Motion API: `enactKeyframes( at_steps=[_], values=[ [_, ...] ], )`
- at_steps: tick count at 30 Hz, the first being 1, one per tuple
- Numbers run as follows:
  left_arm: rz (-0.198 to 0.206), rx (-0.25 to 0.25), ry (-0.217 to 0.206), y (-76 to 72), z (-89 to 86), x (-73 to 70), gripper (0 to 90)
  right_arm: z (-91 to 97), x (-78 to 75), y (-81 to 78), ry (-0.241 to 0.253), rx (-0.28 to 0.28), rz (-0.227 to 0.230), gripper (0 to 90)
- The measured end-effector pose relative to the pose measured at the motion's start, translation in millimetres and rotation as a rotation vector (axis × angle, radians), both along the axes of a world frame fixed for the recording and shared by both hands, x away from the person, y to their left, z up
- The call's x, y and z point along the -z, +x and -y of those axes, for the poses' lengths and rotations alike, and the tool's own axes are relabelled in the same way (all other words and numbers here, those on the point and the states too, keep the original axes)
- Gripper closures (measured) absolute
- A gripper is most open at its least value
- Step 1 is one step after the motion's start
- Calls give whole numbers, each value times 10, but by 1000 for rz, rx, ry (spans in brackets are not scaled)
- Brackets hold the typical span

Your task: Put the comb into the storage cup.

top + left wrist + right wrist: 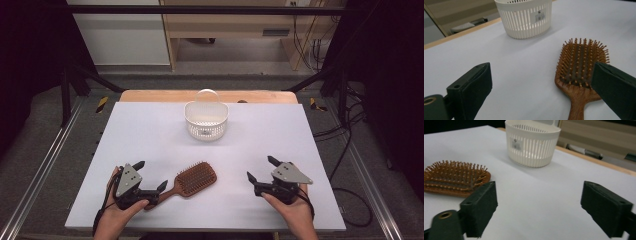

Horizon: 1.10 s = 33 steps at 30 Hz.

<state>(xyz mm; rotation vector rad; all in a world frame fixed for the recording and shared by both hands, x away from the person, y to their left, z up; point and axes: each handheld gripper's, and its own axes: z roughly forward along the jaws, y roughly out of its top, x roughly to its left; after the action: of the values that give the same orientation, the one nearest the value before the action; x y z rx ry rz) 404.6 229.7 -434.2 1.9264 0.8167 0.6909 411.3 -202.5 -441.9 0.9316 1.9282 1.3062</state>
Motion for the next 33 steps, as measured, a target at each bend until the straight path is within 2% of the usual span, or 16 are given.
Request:
enactKeyframes(
  at_steps=[2, 5, 6, 8, 11, 14, 15, 17, 21, 23, 26, 30, 33],
  values=[
    [-33, 9, 47, 30, 28, -40, 33, 123, 16, -28, 24, 3, 28, 88],
    [-58, 27, 95, 56, 61, -85, 34, 268, 47, -76, 43, 24, 68, 88],
    [-76, 37, 114, 72, 74, -84, 35, 300, 53, -95, 49, 25, 80, 87],
    [-146, 76, 156, 117, 108, -59, 54, 332, 46, -114, 43, 27, 96, 83],
    [-195, 109, 220, 152, 194, -5, 80, 336, 43, -117, 50, 32, 113, 85],
    [-245, 146, 272, 202, 271, 8, 70, 325, 70, -120, 42, 33, 105, 93],
    [-247, 149, 287, 218, 294, 2, 70, 332, 80, -118, 52, 32, 100, 100],
    [-261, 163, 303, 234, 327, -15, 77, 345, 89, -120, 64, 33, 99, 102],
    [-315, 183, 352, 239, 372, -4, 82, 354, 92, -107, 67, 37, 94, 99],
    [-324, 193, 376, 245, 386, -2, 115, 352, 104, -96, 63, 40, 89, 98],
    [-354, 200, 378, 255, 404, 6, 143, 340, 111, -96, 44, 47, 81, 95],
    [-402, 207, 419, 262, 427, 58, 155, 330, 109, -102, 33, 54, 87, 95],
    [-433, 200, 416, 272, 451, 92, 236, 325, 113, -100, 33, 53, 84, 95]
  ],
)
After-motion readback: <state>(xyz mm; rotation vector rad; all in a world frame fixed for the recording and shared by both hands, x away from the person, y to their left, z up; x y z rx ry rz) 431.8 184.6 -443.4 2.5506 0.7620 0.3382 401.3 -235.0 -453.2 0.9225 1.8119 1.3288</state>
